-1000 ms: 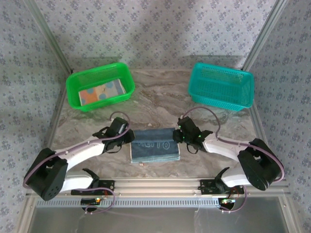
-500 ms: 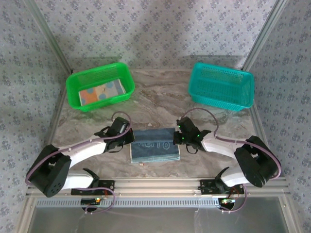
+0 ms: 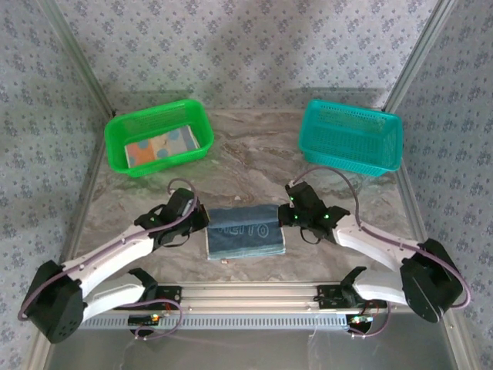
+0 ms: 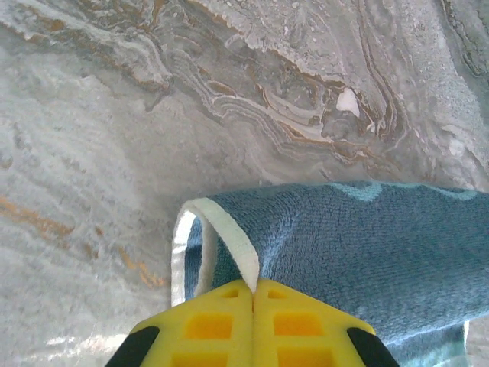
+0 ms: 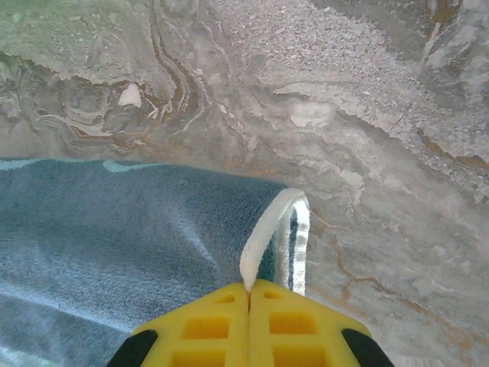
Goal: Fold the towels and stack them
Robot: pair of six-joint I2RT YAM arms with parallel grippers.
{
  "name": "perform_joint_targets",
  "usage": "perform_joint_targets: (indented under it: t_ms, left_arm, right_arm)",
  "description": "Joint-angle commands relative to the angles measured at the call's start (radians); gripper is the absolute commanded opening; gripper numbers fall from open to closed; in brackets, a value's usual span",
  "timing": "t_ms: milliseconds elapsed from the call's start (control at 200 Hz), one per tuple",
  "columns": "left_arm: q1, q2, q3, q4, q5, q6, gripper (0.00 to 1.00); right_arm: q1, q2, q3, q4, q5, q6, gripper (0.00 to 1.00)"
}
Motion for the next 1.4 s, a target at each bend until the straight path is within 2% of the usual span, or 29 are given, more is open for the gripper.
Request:
perform_joint_targets:
  t_ms: [0, 230, 540, 944, 1244, 1269, 1314, 1369, 1394]
  left_arm:
    - [-0.039, -0.066, 0.012, -0.122, -0.046, -0.081, 0.00]
    - [-0.132, -0.186, -0.072, -0.145, -0.084, -0.205, 0.00]
    - [-0.227, -0.209, -0.132, -0.156, -0.123, -0.294, 0.00]
    - [-0.253, -0.250, -0.199, -0.183, -0.135, -0.348, 0.00]
    - [-0.272, -0.252, -0.288, -0.119, -0.121, -0.391, 0.00]
    - [-0.274, -0.252, -0.290, -0.116, -0.119, -0.390, 0.05]
    - [-0.279, -0.253, -0.290, -0.115, -0.114, -0.390, 0.20]
    - [-0.283, -0.256, -0.281, -0.130, -0.117, -0.386, 0.40]
    - [-0.285, -0.260, -0.276, -0.143, -0.117, -0.383, 0.49]
  right_arm:
    - [0.003, -0.059, 0.005, -0.099, -0.014, 0.032, 0.00]
    - [0.041, -0.184, -0.053, -0.161, -0.005, 0.089, 0.00]
    - [0.124, -0.245, -0.150, -0.170, 0.032, 0.176, 0.00]
    - [0.157, -0.235, -0.223, -0.164, 0.031, 0.222, 0.00]
    - [0.192, -0.161, -0.290, -0.053, 0.030, 0.259, 0.04]
    - [0.195, -0.155, -0.290, -0.051, 0.032, 0.259, 0.06]
    - [0.203, -0.149, -0.289, -0.053, 0.036, 0.259, 0.12]
    - [0.212, -0.151, -0.278, -0.070, 0.046, 0.258, 0.28]
    - [0.215, -0.155, -0.271, -0.082, 0.049, 0.256, 0.33]
